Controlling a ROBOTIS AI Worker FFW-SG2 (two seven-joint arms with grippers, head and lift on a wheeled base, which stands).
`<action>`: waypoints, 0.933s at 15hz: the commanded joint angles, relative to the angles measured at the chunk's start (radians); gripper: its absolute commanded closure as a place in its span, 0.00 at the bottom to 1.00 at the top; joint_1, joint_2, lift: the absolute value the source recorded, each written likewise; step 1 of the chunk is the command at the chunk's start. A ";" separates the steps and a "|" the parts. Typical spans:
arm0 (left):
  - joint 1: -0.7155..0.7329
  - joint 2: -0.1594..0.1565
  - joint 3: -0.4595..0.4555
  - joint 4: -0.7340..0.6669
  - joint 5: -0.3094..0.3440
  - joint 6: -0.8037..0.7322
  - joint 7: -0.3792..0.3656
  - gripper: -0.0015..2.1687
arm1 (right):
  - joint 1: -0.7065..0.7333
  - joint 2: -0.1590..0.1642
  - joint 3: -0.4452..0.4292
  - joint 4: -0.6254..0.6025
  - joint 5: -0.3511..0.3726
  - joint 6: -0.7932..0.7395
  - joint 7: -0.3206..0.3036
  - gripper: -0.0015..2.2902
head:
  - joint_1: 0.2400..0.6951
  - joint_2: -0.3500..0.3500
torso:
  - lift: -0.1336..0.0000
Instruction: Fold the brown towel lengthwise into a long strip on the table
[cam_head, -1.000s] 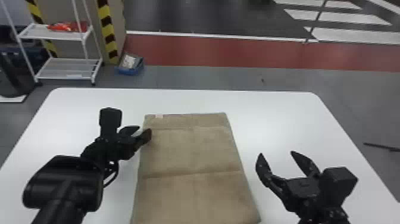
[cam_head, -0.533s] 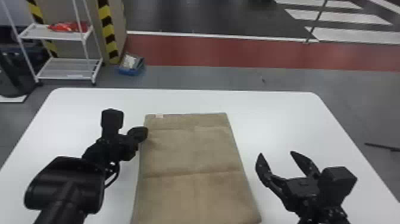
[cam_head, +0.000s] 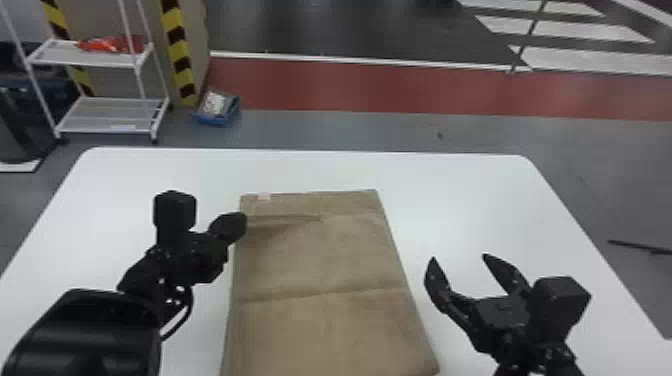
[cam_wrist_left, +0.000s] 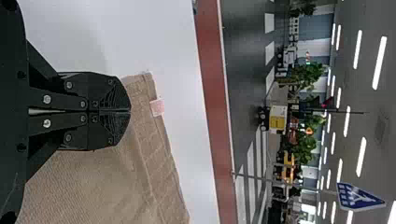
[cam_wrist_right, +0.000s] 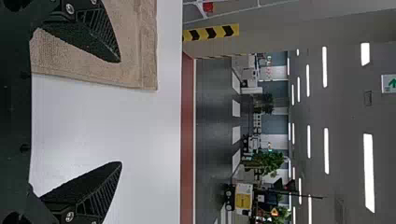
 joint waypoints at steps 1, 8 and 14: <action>0.107 0.003 -0.012 -0.211 0.004 0.049 -0.003 0.56 | 0.000 0.000 0.001 0.000 0.000 -0.001 0.000 0.04 | 1.00 0.31 | 0.30; 0.483 0.064 -0.180 -0.669 0.005 0.059 -0.017 0.56 | -0.010 -0.014 -0.017 0.017 -0.020 -0.004 0.000 0.04 | 1.00 0.17 | 0.30; 0.545 0.105 -0.275 -0.662 0.011 -0.003 -0.002 0.00 | -0.014 -0.014 -0.032 0.031 -0.034 -0.007 0.000 0.04 | 1.00 0.00 | 0.30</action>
